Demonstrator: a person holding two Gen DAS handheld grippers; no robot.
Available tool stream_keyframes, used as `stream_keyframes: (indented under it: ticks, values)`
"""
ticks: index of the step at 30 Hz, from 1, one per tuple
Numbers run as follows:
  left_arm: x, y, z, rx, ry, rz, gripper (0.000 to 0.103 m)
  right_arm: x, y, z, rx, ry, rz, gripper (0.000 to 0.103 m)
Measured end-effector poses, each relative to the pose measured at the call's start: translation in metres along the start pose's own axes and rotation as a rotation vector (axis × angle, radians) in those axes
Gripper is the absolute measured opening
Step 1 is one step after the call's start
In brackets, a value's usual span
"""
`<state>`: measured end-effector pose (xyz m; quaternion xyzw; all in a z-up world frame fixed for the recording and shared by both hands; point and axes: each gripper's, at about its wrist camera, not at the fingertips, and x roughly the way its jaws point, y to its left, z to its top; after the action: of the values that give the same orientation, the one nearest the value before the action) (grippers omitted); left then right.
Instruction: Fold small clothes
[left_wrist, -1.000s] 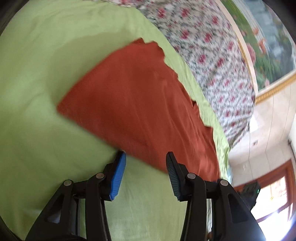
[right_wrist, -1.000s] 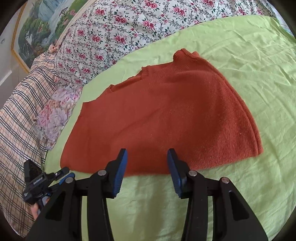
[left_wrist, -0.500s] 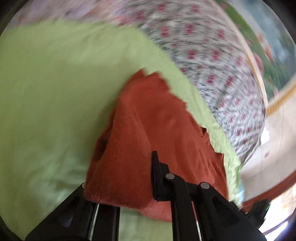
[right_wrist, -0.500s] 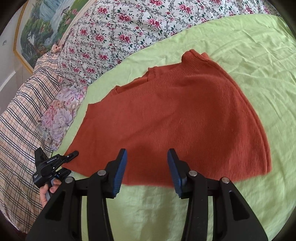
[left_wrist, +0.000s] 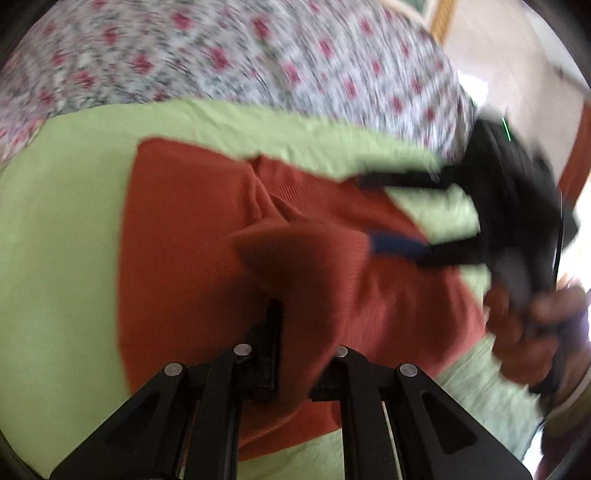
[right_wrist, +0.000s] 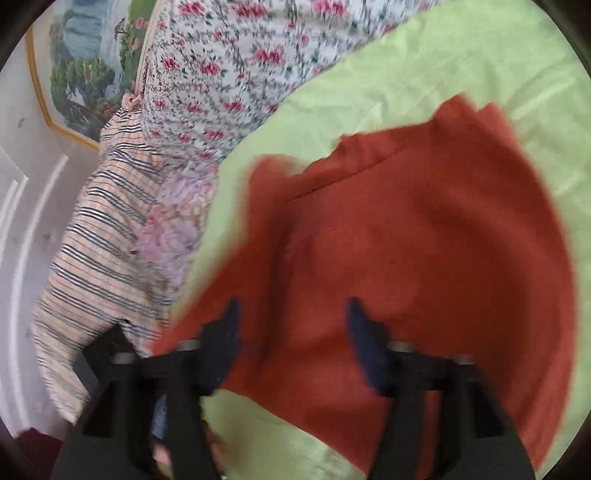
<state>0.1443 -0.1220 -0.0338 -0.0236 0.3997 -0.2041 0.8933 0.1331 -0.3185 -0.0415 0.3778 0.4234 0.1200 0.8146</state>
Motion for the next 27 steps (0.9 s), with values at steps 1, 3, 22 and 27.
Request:
stream_keyframes:
  ticks: [1, 3, 22, 27]
  values:
    - [0.004, -0.006, -0.003, 0.026, 0.002, 0.022, 0.01, 0.006, 0.0, 0.003, 0.0, 0.009, -0.01, 0.082]
    - [0.004, -0.017, -0.006, 0.08, -0.006, 0.058, 0.012, 0.024, 0.003, 0.014, -0.015, 0.041, -0.03, 0.082]
    - [-0.01, -0.086, 0.038, 0.109, -0.056, -0.261, 0.007, -0.039, 0.019, 0.045, -0.181, -0.054, -0.234, 0.014]
    - [0.022, -0.12, 0.027, 0.121, 0.015, -0.3, 0.007, -0.066, -0.029, 0.035, -0.132, -0.052, -0.315, 0.014]
